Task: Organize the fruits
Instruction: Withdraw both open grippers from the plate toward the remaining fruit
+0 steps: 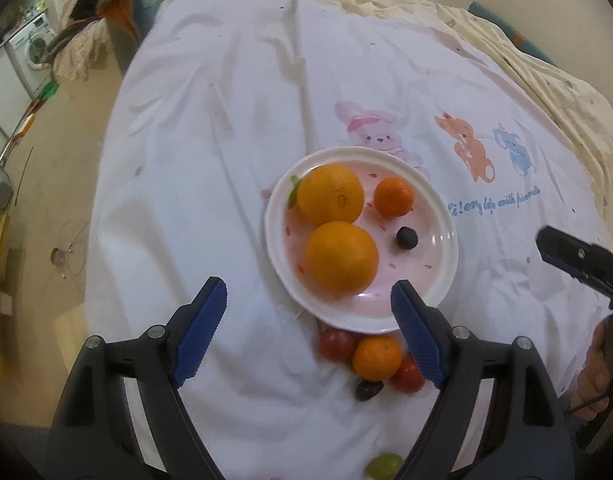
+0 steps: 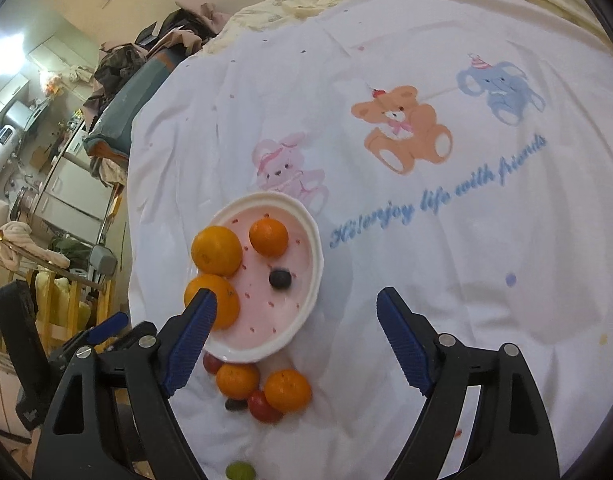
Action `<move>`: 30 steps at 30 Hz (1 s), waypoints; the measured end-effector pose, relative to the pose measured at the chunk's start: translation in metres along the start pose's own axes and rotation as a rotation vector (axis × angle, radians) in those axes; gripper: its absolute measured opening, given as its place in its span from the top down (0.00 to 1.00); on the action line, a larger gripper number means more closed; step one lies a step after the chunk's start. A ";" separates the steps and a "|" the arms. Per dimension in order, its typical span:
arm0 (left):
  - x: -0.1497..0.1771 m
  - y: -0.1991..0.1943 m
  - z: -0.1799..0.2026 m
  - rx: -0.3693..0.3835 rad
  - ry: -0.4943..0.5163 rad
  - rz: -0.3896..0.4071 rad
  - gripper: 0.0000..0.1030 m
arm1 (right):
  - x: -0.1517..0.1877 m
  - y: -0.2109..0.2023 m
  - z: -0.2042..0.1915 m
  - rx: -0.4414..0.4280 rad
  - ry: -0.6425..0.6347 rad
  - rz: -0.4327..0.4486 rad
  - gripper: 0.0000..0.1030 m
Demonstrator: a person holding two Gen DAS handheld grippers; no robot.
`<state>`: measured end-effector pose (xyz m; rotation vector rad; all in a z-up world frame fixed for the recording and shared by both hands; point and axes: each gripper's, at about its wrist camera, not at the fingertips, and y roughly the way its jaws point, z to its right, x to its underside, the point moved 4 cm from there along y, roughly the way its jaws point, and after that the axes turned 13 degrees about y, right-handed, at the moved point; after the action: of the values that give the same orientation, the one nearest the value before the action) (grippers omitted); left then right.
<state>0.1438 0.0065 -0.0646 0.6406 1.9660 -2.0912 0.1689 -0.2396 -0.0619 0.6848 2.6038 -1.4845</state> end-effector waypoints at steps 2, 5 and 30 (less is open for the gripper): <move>0.004 -0.004 -0.002 -0.006 -0.008 0.001 0.21 | 0.007 -0.006 0.002 0.002 0.003 0.010 0.18; 0.009 -0.011 -0.004 -0.014 -0.011 0.012 0.21 | 0.016 -0.013 0.008 0.007 0.025 0.019 0.18; 0.039 0.003 0.000 0.014 -0.051 -0.027 0.21 | 0.048 -0.008 0.032 0.037 0.131 -0.043 0.18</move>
<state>0.1111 0.0118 -0.0846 0.5597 1.9452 -2.1172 0.1174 -0.2531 -0.0852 0.7590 2.7093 -1.5539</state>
